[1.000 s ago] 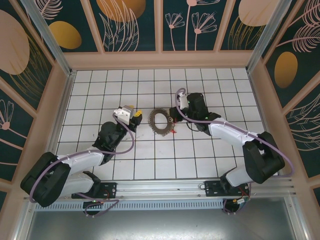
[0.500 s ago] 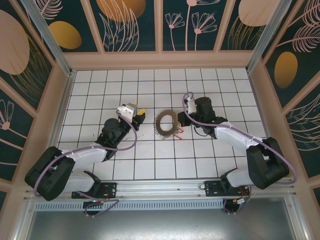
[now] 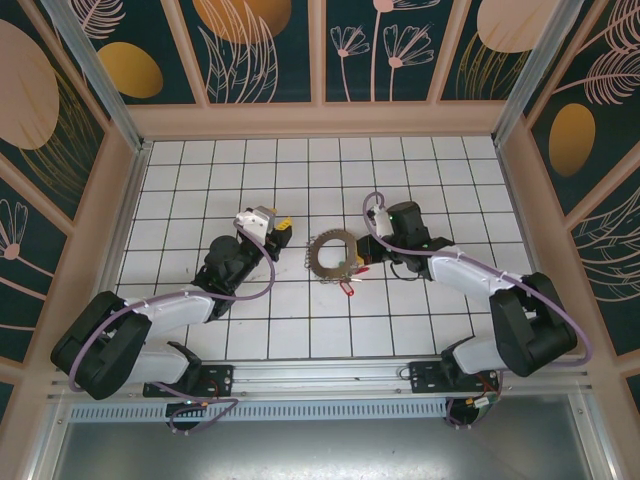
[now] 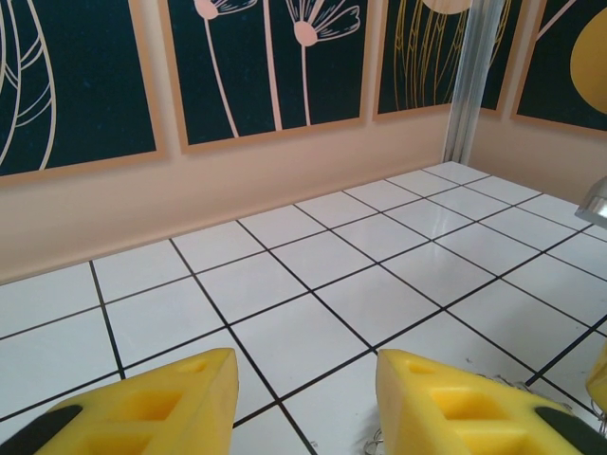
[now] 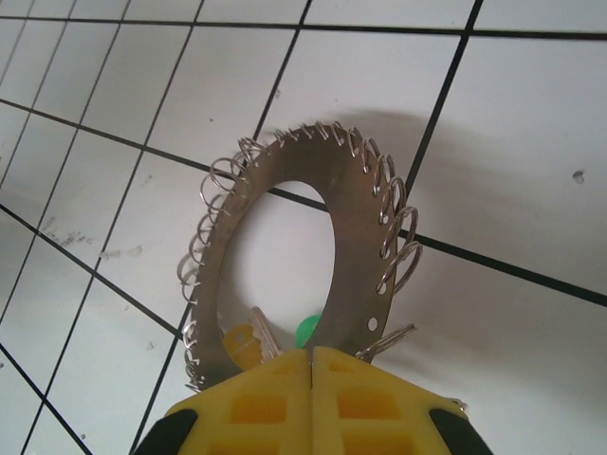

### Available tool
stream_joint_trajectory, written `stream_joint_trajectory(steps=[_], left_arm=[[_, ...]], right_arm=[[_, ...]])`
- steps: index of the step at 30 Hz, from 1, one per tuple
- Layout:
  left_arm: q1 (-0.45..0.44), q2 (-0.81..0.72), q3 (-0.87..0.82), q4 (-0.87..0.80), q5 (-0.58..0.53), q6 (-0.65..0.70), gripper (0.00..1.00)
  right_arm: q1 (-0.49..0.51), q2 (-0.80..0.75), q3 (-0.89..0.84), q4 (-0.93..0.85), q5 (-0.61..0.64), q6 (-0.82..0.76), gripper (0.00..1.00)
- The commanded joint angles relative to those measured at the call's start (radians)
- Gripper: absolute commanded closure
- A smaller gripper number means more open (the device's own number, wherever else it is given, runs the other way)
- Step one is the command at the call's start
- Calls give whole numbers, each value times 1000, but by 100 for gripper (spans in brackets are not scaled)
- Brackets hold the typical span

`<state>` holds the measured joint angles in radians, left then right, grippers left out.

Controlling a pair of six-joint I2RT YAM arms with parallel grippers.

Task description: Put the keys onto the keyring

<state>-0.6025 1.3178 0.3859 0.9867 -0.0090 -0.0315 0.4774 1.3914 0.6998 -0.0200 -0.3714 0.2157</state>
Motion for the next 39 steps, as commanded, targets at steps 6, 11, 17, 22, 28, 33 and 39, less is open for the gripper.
stream_joint_trajectory(steps=[6, 11, 17, 22, 28, 33, 39], left_arm=[[-2, 4, 15, 10, 5, -13, 57], [-3, 2, 9, 15, 4, -16, 57], [-2, -4, 1, 17, -9, -12, 57], [-3, -1, 1, 13, -12, -8, 56], [-2, -8, -3, 8, -16, -9, 56], [-3, -14, -10, 7, -22, -17, 56], [-2, -24, -16, -6, -32, -21, 56]], right_arm=[[5, 49, -22, -57, 31, 5, 100], [8, 36, -30, -60, 119, 24, 100], [6, 21, -28, -104, 296, 49, 90], [-9, 3, -44, -81, 339, 76, 77], [-10, 23, -25, 1, 180, 77, 78], [-15, 95, -5, 73, 131, 99, 78], [-89, 189, -6, 162, 3, 139, 71]])
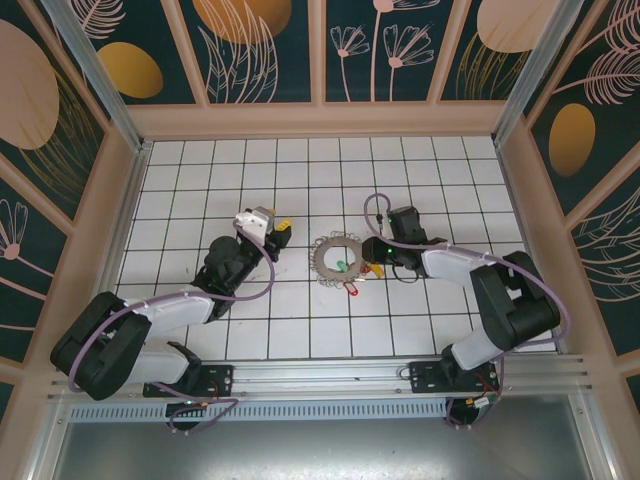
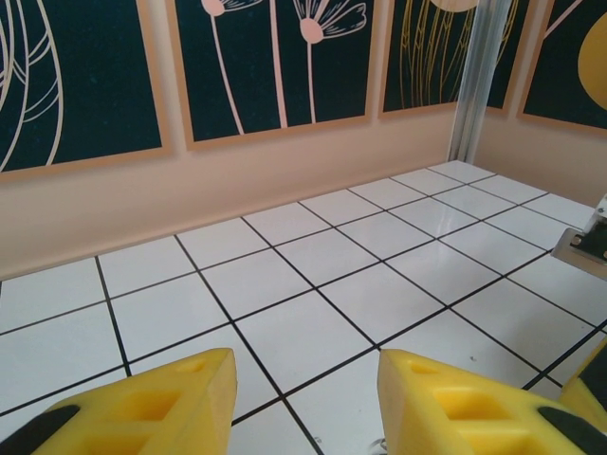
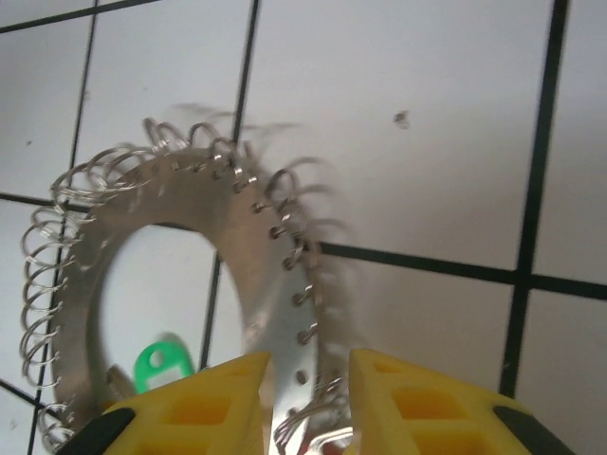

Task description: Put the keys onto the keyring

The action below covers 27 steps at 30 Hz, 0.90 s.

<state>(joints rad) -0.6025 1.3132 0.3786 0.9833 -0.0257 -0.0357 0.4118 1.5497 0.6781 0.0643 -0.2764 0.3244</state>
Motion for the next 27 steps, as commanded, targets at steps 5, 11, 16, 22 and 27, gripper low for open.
stream_joint_trajectory(steps=[5, 11, 16, 22, 27], left_arm=[[-3, -16, -6, -3, -17, -15, 56], [-2, -8, -6, 3, -23, -19, 56], [-3, -6, -3, 5, -48, -17, 56], [-2, -6, 2, 5, -49, -18, 56], [-2, -16, -6, 4, -57, -20, 56]], right_arm=[[-24, 87, 31, 78, -126, 31, 69], [-14, 103, 25, 82, -184, 44, 72], [30, 85, 9, 121, -213, 97, 74], [102, 94, 14, 176, -223, 163, 74], [130, 85, 29, 171, -190, 176, 74]])
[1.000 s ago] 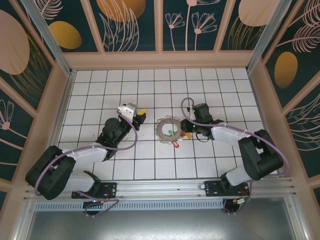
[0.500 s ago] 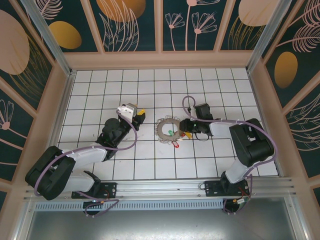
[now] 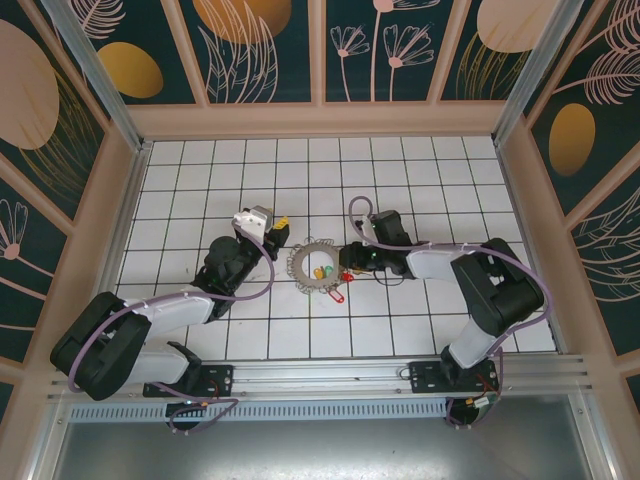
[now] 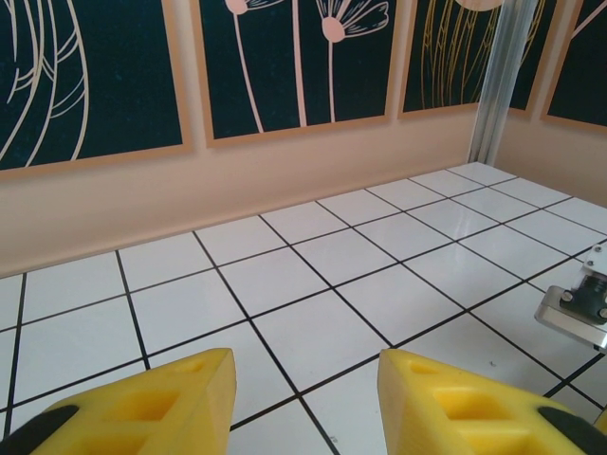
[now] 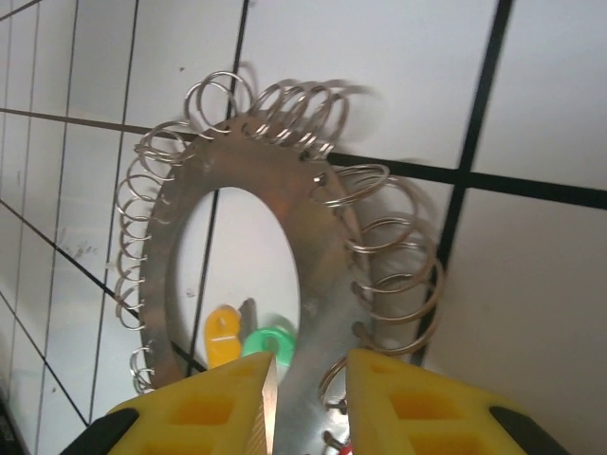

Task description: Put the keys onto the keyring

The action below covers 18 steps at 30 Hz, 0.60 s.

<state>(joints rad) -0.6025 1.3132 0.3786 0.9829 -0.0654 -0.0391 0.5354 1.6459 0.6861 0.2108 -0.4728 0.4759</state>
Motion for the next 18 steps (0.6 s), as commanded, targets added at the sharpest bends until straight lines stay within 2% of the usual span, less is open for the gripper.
stream_joint_trajectory(steps=[1, 8, 13, 15, 16, 17, 18], left_arm=[[-3, -17, -9, 4, -19, -17, 56], [-3, -40, -23, -10, -73, -11, 56], [-3, -42, -27, -7, -115, -16, 54], [-3, -43, -26, -17, -130, -38, 51], [-2, -43, -24, -23, -127, -44, 45], [-3, -42, -21, -23, -118, -39, 30], [-2, -40, -21, -22, -119, -39, 6]], right_arm=[[6, -27, 23, 6, 39, 16, 73], [-16, -251, 19, -111, 355, -83, 70], [-25, -480, -78, -18, 612, -189, 65], [-26, -552, -124, 42, 673, -244, 59], [-28, -585, -143, 67, 700, -270, 57], [-29, -609, -168, 93, 731, -291, 53], [-30, -625, -185, 111, 756, -309, 45]])
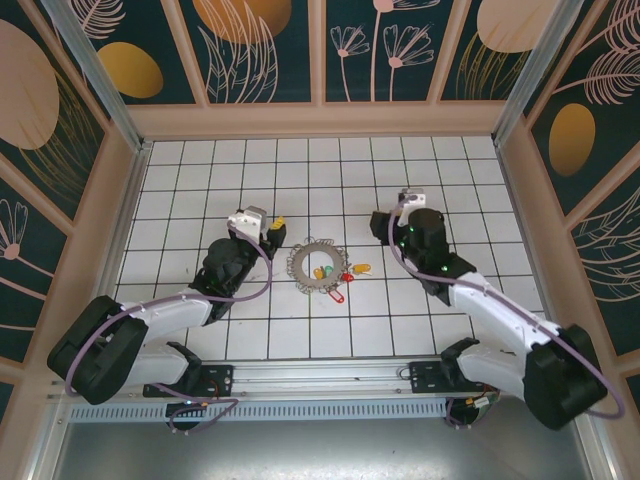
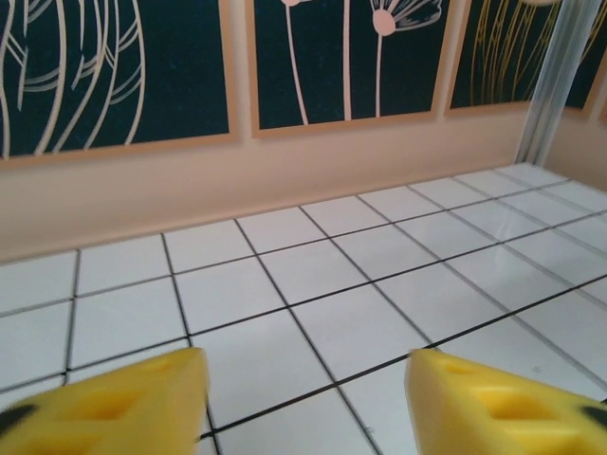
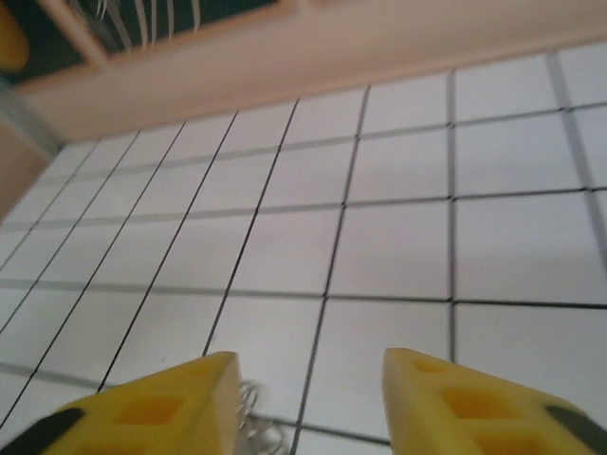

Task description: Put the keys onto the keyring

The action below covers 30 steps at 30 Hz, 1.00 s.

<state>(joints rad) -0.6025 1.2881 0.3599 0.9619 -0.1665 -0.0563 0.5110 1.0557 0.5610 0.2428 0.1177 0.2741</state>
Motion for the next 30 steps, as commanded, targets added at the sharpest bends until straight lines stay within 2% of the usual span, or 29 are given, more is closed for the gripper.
stream_joint_trajectory(steps=[1, 5, 9, 14, 17, 22, 24, 30], left_arm=[[-2, -16, -3, 2, -27, -22, 1], [1, -28, -2, 2, -95, -8, 1], [16, -56, 12, -52, -149, -5, 1], [50, -95, 17, -120, -182, -10, 1], [96, -123, -4, -117, -187, -45, 1], [160, -165, -26, -128, -218, -79, 1], [172, -178, -30, -132, -232, -76, 1], [203, -201, -30, -151, -245, -48, 1]], right_arm=[[-11, -49, -79, 101, 190, -127, 42], [-66, -62, -106, 84, 322, -135, 36], [-191, -69, -171, 148, 341, -122, 35], [-313, -49, -307, 424, 221, -209, 33], [-376, 38, -325, 499, 140, -216, 33], [-404, 212, -327, 648, 61, -231, 34], [-405, 265, -290, 650, 41, -249, 35], [-417, 411, -261, 832, 30, -359, 36]])
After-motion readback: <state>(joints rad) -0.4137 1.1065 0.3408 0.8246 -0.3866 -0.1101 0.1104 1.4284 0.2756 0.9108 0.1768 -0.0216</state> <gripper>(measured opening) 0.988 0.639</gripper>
